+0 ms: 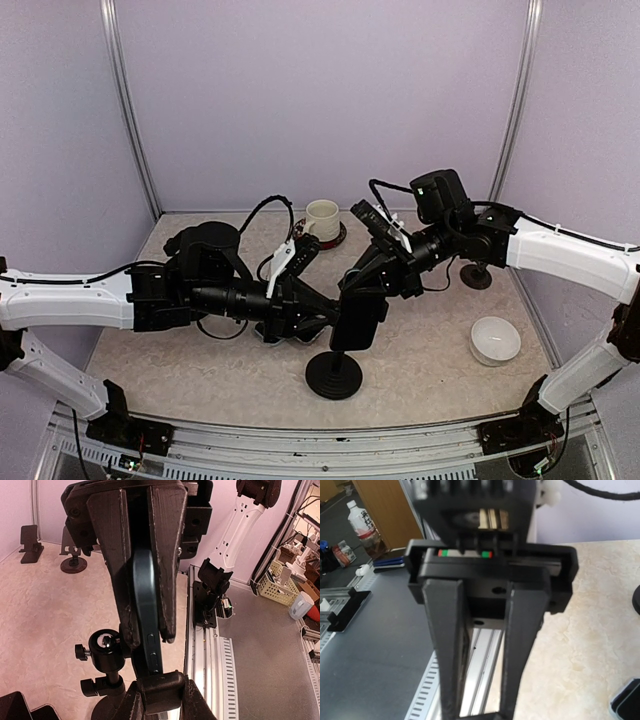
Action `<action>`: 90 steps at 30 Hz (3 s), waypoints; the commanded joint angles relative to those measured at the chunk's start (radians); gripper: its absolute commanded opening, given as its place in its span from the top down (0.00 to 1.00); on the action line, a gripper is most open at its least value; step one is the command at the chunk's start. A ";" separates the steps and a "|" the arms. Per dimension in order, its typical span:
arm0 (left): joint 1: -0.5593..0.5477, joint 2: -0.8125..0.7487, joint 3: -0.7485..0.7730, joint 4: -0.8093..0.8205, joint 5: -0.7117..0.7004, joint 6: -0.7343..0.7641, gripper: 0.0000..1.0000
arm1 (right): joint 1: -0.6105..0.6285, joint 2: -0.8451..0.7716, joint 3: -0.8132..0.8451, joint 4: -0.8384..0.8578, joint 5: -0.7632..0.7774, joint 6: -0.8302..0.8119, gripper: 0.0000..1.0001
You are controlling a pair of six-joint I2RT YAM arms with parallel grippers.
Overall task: Place the phone on the phone stand
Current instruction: Install the phone onto the phone stand, then pick up the phone stand with the phone from the center of the board.
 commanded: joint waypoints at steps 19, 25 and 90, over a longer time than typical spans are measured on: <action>-0.020 -0.027 0.022 0.179 0.034 -0.008 0.40 | -0.010 -0.012 0.018 -0.097 0.178 0.014 1.00; -0.019 -0.051 0.009 0.182 0.008 -0.010 0.26 | -0.010 -0.034 0.033 -0.119 0.240 0.013 1.00; -0.016 0.095 0.075 0.177 0.030 0.041 0.03 | -0.049 -0.454 -0.149 -0.099 0.535 0.154 0.41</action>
